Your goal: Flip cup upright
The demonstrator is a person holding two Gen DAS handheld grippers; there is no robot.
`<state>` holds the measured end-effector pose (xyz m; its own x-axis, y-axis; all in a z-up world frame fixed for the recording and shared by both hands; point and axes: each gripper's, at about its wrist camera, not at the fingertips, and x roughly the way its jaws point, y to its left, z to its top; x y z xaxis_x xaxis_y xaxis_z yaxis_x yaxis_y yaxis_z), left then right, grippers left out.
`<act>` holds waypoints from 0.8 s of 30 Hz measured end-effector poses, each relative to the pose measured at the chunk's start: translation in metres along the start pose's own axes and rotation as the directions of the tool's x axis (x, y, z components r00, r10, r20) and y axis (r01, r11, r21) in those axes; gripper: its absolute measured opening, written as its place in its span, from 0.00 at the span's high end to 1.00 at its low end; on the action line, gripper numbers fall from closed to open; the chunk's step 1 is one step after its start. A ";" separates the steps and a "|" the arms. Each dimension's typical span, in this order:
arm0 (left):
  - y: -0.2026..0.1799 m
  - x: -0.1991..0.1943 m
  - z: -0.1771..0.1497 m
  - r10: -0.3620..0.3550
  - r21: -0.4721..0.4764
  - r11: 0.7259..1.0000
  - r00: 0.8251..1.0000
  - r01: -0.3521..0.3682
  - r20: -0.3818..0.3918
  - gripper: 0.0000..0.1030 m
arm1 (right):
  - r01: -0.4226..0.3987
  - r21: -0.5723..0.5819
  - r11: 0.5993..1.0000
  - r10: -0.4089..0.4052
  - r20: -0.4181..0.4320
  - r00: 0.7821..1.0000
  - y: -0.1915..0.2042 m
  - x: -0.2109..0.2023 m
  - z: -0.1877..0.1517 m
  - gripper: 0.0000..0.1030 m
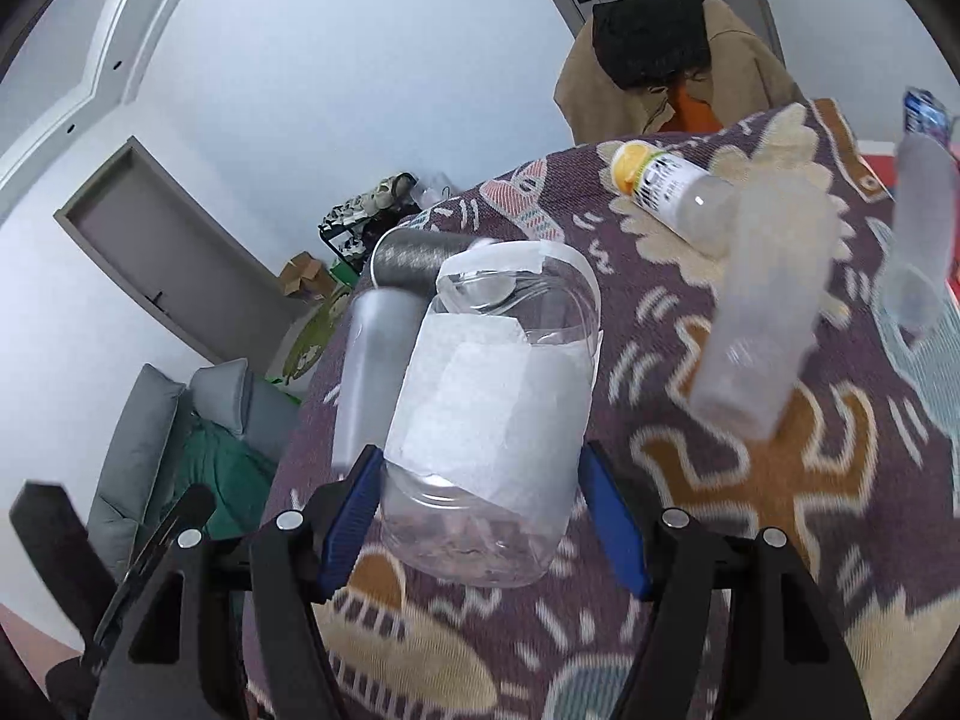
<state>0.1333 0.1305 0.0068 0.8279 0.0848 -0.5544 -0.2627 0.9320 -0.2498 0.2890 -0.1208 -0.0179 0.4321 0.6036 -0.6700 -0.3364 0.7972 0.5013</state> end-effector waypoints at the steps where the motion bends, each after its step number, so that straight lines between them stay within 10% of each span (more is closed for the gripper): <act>1: -0.004 -0.002 -0.003 -0.007 0.009 1.000 1.000 0.007 -0.002 0.06 | 0.000 0.000 1.000 0.000 0.002 1.000 -0.001 -0.005 -0.004 0.36; 24: -0.054 -0.008 -0.045 -0.107 0.197 0.972 0.989 0.126 -0.104 0.06 | 0.037 0.077 0.996 -0.040 0.036 0.999 -0.041 -0.063 -0.122 0.35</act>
<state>0.1181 0.0631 -0.0111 0.7953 -0.0523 -0.6040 -0.0535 0.9863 -0.1558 0.1736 -0.1919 -0.0629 0.4752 0.5712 -0.6693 -0.2551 0.8174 0.5165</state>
